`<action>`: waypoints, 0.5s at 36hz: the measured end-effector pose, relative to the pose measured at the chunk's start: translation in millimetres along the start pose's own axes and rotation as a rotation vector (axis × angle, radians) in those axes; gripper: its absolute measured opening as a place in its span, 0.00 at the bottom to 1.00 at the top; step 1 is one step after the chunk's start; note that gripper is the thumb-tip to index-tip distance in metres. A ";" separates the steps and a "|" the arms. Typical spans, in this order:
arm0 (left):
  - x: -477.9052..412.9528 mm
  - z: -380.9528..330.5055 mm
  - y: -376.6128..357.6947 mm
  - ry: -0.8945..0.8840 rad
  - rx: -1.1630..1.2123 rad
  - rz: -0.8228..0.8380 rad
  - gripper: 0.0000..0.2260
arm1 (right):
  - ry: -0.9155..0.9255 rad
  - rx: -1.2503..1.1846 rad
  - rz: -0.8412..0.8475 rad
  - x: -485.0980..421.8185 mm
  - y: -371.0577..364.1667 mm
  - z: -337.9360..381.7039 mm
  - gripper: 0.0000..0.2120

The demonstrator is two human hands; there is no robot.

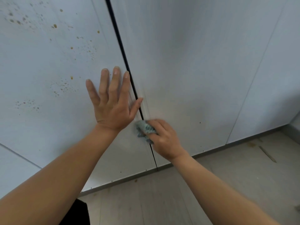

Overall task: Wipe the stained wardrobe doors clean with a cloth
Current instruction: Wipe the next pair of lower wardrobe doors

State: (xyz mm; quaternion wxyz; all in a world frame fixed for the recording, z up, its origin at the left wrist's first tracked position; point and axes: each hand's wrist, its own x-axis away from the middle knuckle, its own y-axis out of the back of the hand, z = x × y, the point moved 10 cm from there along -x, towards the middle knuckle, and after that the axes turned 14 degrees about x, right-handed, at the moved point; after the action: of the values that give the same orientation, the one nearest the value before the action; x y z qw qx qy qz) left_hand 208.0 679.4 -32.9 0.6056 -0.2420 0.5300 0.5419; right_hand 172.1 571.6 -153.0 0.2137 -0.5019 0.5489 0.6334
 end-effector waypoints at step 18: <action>0.6 0.3 2.2 -0.007 0.008 -0.055 0.38 | -0.113 0.003 0.011 44.5 -3.3 -43.4 0.12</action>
State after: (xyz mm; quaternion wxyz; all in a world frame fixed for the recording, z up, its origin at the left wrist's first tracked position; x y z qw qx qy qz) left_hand 206.0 680.6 -32.7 0.6233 -0.2521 0.5231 0.5238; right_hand 174.2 520.7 -188.7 0.2419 -0.4618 0.5397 0.6610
